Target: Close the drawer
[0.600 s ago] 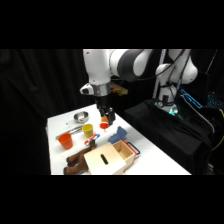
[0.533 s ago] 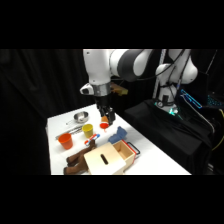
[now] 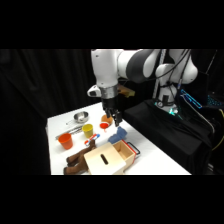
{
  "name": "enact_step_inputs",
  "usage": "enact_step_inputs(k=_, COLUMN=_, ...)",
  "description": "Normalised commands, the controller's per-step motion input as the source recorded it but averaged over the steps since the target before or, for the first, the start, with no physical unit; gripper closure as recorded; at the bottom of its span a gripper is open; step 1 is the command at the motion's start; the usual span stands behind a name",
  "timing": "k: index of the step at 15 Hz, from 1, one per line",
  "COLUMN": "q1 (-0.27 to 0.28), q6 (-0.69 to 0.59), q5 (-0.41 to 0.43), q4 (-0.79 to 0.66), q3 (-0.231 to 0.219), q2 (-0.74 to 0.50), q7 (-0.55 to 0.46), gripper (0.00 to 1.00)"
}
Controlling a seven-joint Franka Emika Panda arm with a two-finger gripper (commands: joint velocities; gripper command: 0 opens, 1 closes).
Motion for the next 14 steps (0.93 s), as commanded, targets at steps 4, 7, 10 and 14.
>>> enact_step_inputs(k=4, q1=0.069, q6=0.23, q5=-0.014, q4=-0.44, q3=0.071, q2=-0.40, q7=0.25, gripper=0.00)
enact_step_inputs(k=7, q1=0.044, q6=0.44, q5=-0.014, q4=-0.41, q3=0.061, q2=-0.26, q7=0.20, gripper=0.00)
enact_step_inputs(k=10, q1=0.040, q6=0.52, q5=-0.041, q4=-0.36, q3=0.049, q2=-0.16, q7=0.18, gripper=0.00)
enact_step_inputs(k=14, q1=0.044, q6=0.42, q5=-0.056, q4=-0.30, q3=0.036, q2=-0.12, q7=0.17, gripper=0.00)
